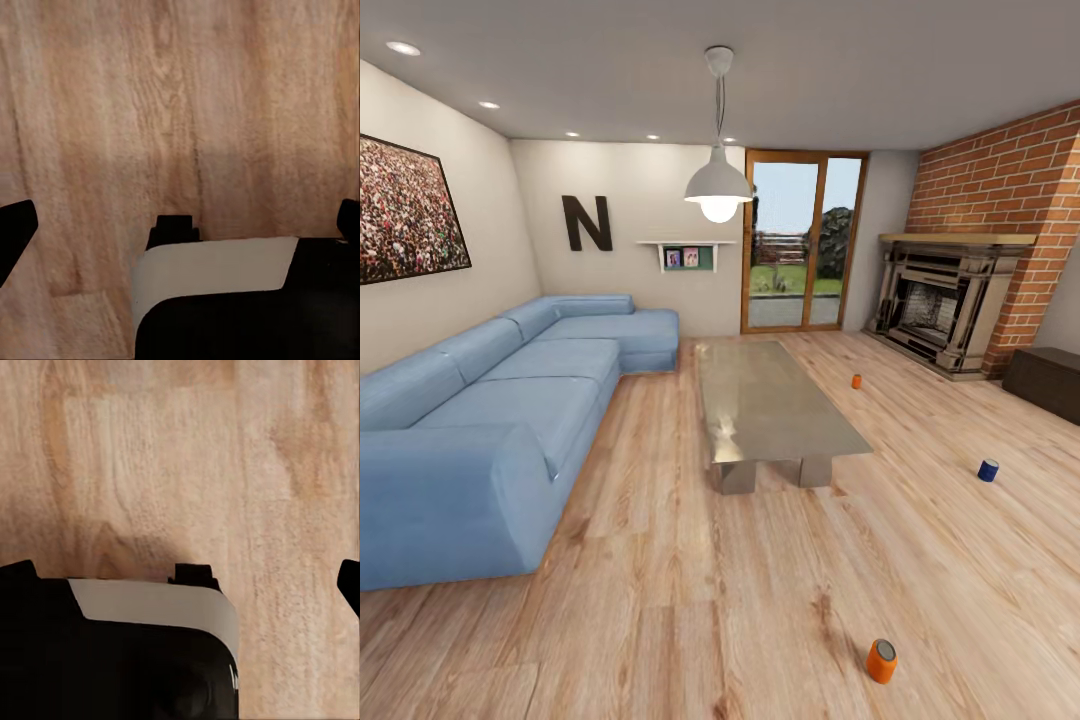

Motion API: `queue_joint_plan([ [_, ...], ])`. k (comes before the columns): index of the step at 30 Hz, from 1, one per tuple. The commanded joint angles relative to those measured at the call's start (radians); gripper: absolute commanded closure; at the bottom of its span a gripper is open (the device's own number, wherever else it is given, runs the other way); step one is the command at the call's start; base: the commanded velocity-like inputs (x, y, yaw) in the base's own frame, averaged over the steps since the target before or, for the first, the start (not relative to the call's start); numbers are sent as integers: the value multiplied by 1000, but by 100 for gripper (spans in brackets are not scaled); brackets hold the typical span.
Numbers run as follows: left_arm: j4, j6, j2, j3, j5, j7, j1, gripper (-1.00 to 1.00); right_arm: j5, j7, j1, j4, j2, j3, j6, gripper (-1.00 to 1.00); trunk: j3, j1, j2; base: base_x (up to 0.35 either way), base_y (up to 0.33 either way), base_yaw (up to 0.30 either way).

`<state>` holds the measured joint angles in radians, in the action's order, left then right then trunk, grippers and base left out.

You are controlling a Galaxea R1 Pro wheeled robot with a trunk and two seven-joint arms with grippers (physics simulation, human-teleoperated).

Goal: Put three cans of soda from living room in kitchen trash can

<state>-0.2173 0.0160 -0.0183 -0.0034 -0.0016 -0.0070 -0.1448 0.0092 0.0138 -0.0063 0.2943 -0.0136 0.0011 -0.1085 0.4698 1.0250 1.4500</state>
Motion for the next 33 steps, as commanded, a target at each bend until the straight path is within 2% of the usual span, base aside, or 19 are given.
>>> queue_joint_plan([
  [1,-65,30,0,2,0,0,-5,-100,0,0,-1,56,2,1,0,-100,0,0,0,0,0,0],
  [4,-173,94,1,2,0,-1,-10,-100,0,1,-7,139,7,4,2,-100,0,0,0,0,0,0],
  [5,-255,146,2,3,0,-3,-11,-100,0,1,-13,197,10,6,4,-100,0,0,0,0,0,0],
  [6,-302,172,2,3,0,-5,-11,-100,0,1,-16,228,12,8,9,-100,0,0,0,0,0,0],
  [7,-495,248,2,3,0,-16,-12,-100,0,1,-31,363,19,20,72,-100,0,0,0,0,0,0],
  [8,-580,270,4,2,0,-20,-13,-100,-1,1,-44,438,21,23,124,-100,0,0,0,0,0,0],
  [10,-652,287,6,1,0,-22,-13,-100,-4,1,-56,520,22,25,169,-100,0,0,0,0,0,0],
  [11,-714,300,11,-1,0,-24,-14,-100,-6,1,-67,604,23,27,203,-100,0,0,0,0,0,0],
  [15,-820,312,22,0,2,-24,-14,-100,-9,3,-81,755,23,30,249,-100,0,0,0,0,0,0],
  [16,-869,315,23,0,6,-24,-14,-100,-10,4,-86,821,23,32,265,-100,0,0,0,0,0,0],
  [19,-951,319,22,-2,11,-24,-15,-100,-9,4,-91,910,23,35,283,-100,0,0,0,0,0,0],
  [21,-1048,337,21,-2,13,-23,-14,-100,-9,4,-93,1011,23,49,305,-100,0,0,0,0,0,0],
  [22,-1154,381,19,-2,14,-24,-14,-100,-9,5,-98,1140,24,82,368,-100,0,0,0,0,0,0],
  [24,-1249,422,18,-2,15,-26,-13,-100,-10,3,-112,1214,28,118,437,-100,0,0,0,0,0,0],
  [26,-1309,446,17,-3,15,-27,-11,-100,-11,-1,-138,1247,38,145,478,-100,0,0,0,0,0,0],
  [29,-1345,451,17,-2,15,-28,-9,-100,-12,-5,-158,1262,44,162,499,-100,0,0,0,0,0,0],
  [33,-1360,429,17,-1,15,-28,-3,-100,-8,-7,-165,1267,42,165,501,-100,0,0,0,0,0,0],
])
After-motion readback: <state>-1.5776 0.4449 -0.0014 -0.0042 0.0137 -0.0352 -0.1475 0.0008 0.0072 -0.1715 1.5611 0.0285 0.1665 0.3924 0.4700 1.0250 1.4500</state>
